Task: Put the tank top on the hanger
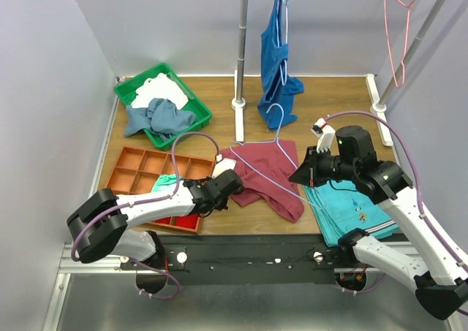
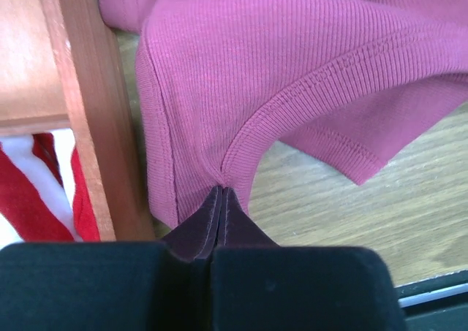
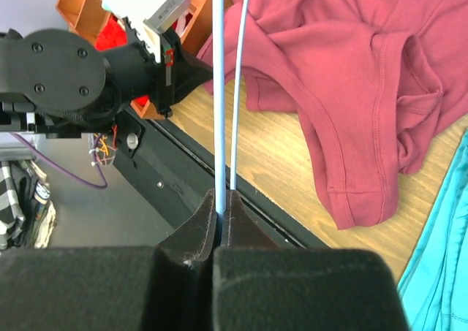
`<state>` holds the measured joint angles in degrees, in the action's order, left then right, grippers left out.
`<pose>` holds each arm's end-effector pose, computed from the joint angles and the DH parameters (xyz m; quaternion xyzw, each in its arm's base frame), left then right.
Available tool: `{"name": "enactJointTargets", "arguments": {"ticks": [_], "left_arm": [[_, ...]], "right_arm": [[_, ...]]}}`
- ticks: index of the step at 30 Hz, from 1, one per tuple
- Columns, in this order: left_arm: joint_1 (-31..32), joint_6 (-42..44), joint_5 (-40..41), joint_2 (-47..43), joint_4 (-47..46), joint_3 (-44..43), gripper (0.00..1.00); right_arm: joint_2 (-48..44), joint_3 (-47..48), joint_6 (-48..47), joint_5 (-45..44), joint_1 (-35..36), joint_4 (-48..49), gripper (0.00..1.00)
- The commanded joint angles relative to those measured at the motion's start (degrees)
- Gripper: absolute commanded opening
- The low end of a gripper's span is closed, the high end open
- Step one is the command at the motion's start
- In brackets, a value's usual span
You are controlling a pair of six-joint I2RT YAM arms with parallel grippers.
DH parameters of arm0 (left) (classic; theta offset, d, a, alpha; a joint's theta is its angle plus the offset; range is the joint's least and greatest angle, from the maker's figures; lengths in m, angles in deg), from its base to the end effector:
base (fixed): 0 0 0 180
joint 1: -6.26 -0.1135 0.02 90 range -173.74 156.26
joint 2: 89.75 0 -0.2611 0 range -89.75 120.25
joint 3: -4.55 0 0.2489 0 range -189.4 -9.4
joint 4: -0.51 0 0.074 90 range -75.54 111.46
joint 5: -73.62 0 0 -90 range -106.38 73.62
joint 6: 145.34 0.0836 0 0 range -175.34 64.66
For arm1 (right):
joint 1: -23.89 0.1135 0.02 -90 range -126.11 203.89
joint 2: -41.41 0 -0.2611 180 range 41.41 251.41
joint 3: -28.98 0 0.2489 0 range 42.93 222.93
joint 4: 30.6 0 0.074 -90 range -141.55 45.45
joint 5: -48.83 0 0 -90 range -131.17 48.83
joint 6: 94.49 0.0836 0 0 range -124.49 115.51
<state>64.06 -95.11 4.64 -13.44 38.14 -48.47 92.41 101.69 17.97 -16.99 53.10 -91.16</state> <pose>0.1643 -0.2046 0.1359 0.1039 0.9472 -0.0694 0.2955 0.1613 0.1294 0.3142 -0.1422 0.8752 0.3540 0.2976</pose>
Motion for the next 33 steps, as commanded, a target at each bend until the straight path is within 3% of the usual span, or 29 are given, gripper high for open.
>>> {"name": "enactJointTargets", "arguments": {"ticks": [1,10,13,26,33], "left_arm": [[-2.86,1.62,-1.49,-1.69,-1.00,-1.98,0.00],[-16.82,3.29,-16.07,-4.16,-6.37,-2.32,0.00],[-18.68,3.82,-17.85,-3.45,-6.63,-4.17,0.00],[-21.41,4.08,-20.31,-1.87,-6.10,-10.94,0.00],[-21.77,5.31,-20.93,-1.96,-4.87,-13.57,0.00]], "right_arm": [[-1.70,1.53,-0.31,1.83,0.41,-2.52,0.01],[-5.38,1.71,0.39,3.32,0.32,-7.26,0.01],[-6.70,0.30,0.66,5.08,0.23,-7.71,0.01],[-8.64,-5.32,0.22,8.34,0.32,-7.36,0.01],[-9.43,-9.63,1.18,10.35,0.32,-2.35,0.01]]}}
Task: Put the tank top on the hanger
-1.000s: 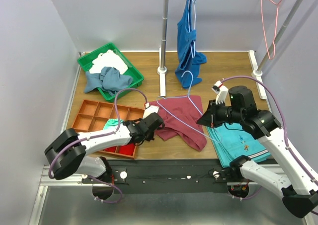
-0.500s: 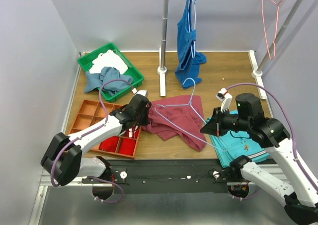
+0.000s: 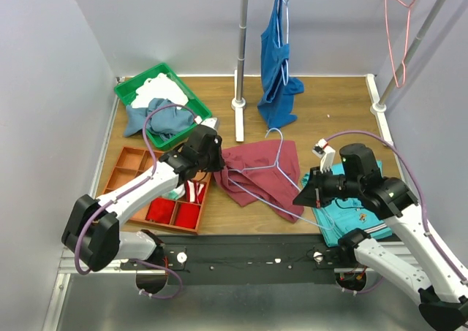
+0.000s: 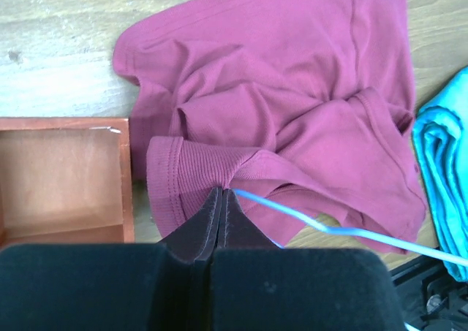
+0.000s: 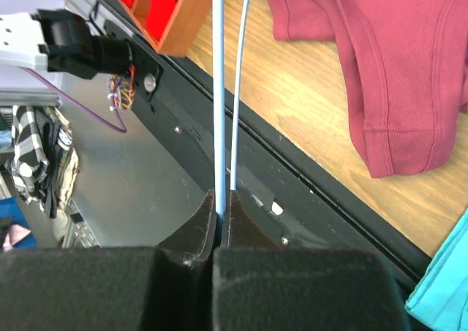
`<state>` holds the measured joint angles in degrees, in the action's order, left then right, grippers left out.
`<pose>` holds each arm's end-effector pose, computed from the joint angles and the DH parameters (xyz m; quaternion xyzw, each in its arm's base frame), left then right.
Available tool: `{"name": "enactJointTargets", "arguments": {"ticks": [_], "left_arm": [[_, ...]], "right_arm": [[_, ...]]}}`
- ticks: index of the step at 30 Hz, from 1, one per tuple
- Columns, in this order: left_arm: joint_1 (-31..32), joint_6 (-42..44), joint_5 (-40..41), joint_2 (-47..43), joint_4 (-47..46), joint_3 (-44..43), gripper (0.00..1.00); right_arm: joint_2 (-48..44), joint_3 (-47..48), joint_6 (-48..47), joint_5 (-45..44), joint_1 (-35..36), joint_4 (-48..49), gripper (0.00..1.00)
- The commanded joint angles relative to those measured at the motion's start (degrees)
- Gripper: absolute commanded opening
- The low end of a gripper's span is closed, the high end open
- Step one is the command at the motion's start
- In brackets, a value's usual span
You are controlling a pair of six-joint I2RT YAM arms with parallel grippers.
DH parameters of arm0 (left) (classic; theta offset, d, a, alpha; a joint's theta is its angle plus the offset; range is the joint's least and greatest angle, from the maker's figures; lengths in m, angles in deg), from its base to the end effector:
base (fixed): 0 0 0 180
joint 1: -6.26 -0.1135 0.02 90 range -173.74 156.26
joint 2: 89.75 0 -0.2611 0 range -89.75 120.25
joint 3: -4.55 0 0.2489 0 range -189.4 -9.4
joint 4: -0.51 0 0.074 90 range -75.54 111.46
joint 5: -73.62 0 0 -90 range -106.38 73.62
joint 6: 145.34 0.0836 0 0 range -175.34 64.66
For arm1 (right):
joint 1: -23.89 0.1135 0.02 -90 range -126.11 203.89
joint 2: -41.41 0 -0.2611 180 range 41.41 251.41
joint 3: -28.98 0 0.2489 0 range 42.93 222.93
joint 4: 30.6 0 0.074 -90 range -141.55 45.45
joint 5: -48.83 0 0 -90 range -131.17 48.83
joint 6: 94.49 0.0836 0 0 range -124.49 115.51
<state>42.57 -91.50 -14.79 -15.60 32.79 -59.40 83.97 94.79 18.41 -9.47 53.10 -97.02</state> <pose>0.2511 -0.1816 0.2142 -0.0044 0.9152 -0.2279 0.3325 0.1201 0.1175 0.2891 -0.1570 0.8755 0.3931 0.2333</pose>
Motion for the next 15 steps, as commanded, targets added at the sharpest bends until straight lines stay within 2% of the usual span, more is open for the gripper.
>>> {"name": "enactJointTargets", "arguments": {"ticks": [1,5,15], "left_arm": [[-0.28,1.88,-1.58,0.12,0.83,-3.00,0.00],[-0.28,3.20,-1.50,-0.41,2.24,-4.49,0.00],[-0.37,8.03,-7.91,-5.15,3.73,-9.76,0.00]], "right_arm": [[-0.91,-3.77,1.01,3.45,0.32,5.08,0.01],[-0.99,-5.80,1.36,5.12,0.32,8.43,0.01],[0.23,-7.12,2.33,7.93,0.32,21.16,0.01]]}}
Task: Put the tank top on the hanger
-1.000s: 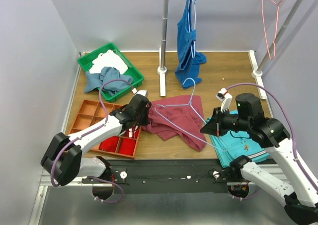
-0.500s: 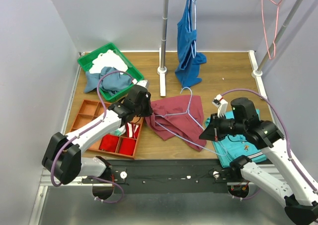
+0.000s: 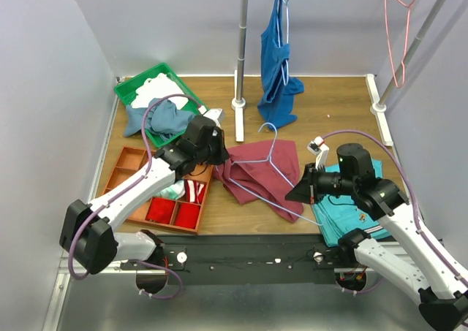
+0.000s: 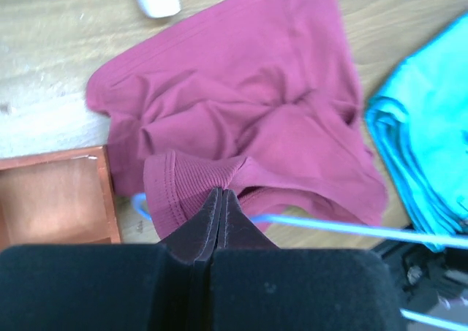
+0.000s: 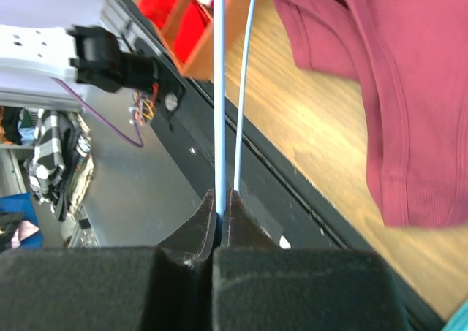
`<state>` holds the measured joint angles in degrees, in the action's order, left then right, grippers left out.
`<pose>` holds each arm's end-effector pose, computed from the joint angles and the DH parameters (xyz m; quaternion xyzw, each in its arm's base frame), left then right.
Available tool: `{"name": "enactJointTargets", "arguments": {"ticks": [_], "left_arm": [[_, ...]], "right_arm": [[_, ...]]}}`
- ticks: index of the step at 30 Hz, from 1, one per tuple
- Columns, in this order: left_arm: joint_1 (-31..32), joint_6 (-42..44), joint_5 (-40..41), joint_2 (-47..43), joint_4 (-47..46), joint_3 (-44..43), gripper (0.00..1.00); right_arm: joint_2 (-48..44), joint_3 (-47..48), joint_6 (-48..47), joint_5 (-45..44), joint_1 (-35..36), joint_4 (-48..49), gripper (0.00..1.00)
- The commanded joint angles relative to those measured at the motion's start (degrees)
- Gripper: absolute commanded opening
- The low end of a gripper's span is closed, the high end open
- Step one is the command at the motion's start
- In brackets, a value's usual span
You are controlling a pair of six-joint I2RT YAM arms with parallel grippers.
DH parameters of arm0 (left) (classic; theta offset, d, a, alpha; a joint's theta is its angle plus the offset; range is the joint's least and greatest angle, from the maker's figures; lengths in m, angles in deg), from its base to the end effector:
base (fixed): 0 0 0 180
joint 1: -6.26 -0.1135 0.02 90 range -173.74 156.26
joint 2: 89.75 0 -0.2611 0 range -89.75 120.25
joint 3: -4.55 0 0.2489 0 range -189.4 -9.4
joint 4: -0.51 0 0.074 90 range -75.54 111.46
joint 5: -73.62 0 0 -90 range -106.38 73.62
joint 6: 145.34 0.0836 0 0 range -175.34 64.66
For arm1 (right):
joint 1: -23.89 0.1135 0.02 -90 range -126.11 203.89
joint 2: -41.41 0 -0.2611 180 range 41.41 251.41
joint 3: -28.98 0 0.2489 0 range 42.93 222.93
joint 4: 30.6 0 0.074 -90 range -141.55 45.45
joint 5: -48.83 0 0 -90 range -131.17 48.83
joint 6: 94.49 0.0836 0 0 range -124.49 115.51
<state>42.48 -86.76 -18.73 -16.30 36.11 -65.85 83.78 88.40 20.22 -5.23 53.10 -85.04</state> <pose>0.2539 -0.1902 0.2522 0.0466 0.8999 -0.2565 0.3496 0.1311 0.1295 0.2764 -0.1701 0.8467 0.4376 0.2503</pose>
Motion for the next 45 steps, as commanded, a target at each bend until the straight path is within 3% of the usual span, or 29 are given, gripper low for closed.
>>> {"name": "enactJointTargets", "arguments": {"ticks": [1,16,27,36,39,45], "left_arm": [[-0.28,3.56,-4.41,-5.59,0.59,-3.76,0.00],[-0.28,5.23,-3.98,-9.46,0.24,-3.32,0.01],[-0.37,3.91,1.03,-8.15,-1.08,-1.30,0.11],[-0.37,4.35,0.87,-9.81,-2.48,0.81,0.43],[-0.28,4.61,-3.69,-12.01,-6.78,2.48,0.50],[0.25,5.84,-7.67,-9.65,-11.88,1.78,0.53]], "right_arm": [[0.78,-0.91,0.34,4.04,0.32,9.98,0.01],[9.03,-10.31,5.08,5.80,0.32,37.66,0.01],[18.26,-11.64,4.38,-0.70,5.50,45.41,0.01],[21.44,-10.85,2.89,-3.51,7.26,47.26,0.01],[22.58,-10.58,2.63,-3.43,7.61,47.26,0.01],[23.72,-10.40,2.01,-3.95,8.05,47.08,0.01]]}}
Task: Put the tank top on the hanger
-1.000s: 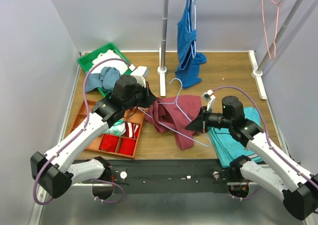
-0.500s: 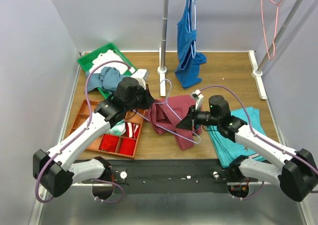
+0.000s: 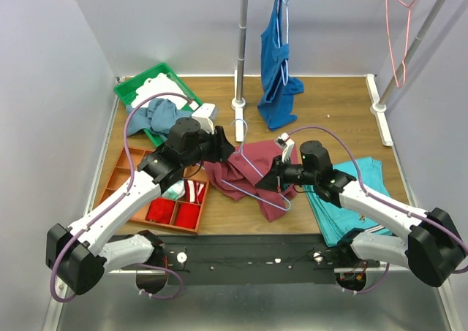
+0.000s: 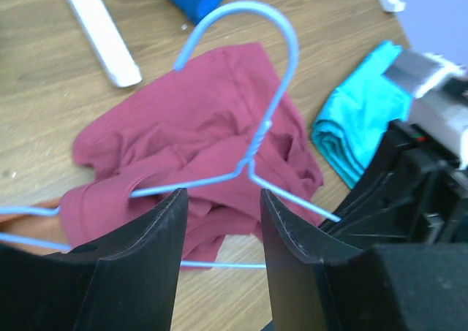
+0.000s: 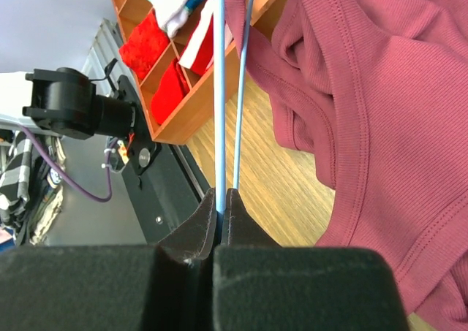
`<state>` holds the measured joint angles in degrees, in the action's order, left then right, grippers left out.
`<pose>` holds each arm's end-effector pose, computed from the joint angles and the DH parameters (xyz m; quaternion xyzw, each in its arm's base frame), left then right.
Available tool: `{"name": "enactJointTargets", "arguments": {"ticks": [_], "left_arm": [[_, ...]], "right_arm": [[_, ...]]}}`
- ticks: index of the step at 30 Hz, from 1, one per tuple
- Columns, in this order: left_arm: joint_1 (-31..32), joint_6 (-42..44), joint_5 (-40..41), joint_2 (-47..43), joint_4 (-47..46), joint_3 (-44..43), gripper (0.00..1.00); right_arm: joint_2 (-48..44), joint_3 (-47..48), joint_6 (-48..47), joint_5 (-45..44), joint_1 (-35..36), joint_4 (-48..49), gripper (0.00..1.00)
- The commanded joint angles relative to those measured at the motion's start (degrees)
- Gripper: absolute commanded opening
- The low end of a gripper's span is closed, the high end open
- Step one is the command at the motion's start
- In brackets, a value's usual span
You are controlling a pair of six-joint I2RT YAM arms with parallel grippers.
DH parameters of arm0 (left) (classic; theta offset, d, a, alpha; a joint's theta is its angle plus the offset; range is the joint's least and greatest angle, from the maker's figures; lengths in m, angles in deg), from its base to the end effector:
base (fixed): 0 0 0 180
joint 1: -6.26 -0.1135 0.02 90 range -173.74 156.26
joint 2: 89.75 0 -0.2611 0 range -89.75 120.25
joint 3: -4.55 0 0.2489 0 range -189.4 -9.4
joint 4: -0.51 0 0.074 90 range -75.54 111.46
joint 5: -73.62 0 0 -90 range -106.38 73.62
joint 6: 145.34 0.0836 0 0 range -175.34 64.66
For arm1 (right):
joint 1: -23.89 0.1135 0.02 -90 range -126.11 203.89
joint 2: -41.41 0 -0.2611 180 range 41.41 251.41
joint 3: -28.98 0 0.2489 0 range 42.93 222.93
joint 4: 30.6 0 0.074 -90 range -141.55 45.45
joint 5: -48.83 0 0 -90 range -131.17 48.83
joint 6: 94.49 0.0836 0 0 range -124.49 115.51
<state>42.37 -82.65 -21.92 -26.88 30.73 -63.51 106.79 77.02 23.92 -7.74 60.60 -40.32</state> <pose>0.2305 -0.1782 0.3019 0.0905 0.8381 -0.3166 0.4349 0.1944 0.2024 0.2113 -0.2089 0.8039 0.4758 0.2894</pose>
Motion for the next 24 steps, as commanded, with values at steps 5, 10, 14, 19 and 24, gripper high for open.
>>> {"name": "enactJointTargets", "arguments": {"ticks": [5,10,14,19,24], "left_arm": [[1.06,3.40,-4.83,6.64,-6.96,-3.89,0.56],[1.67,4.37,-4.57,11.56,-7.31,-6.44,0.59],[2.90,4.90,-3.43,13.85,-6.87,-7.59,0.58],[4.31,5.95,0.17,14.91,-4.76,-8.56,0.35],[5.19,7.18,4.48,14.82,-2.22,-8.91,0.00]], "right_arm": [[0.88,0.98,-1.77,-1.96,0.91,2.36,0.01],[0.71,0.63,-1.95,-2.40,1.08,2.27,0.01],[0.80,0.46,-2.21,-2.67,1.17,2.10,0.01],[0.71,1.07,-2.47,-4.69,1.26,0.61,0.01],[0.27,2.12,-2.39,-8.55,1.17,-1.68,0.15]]}}
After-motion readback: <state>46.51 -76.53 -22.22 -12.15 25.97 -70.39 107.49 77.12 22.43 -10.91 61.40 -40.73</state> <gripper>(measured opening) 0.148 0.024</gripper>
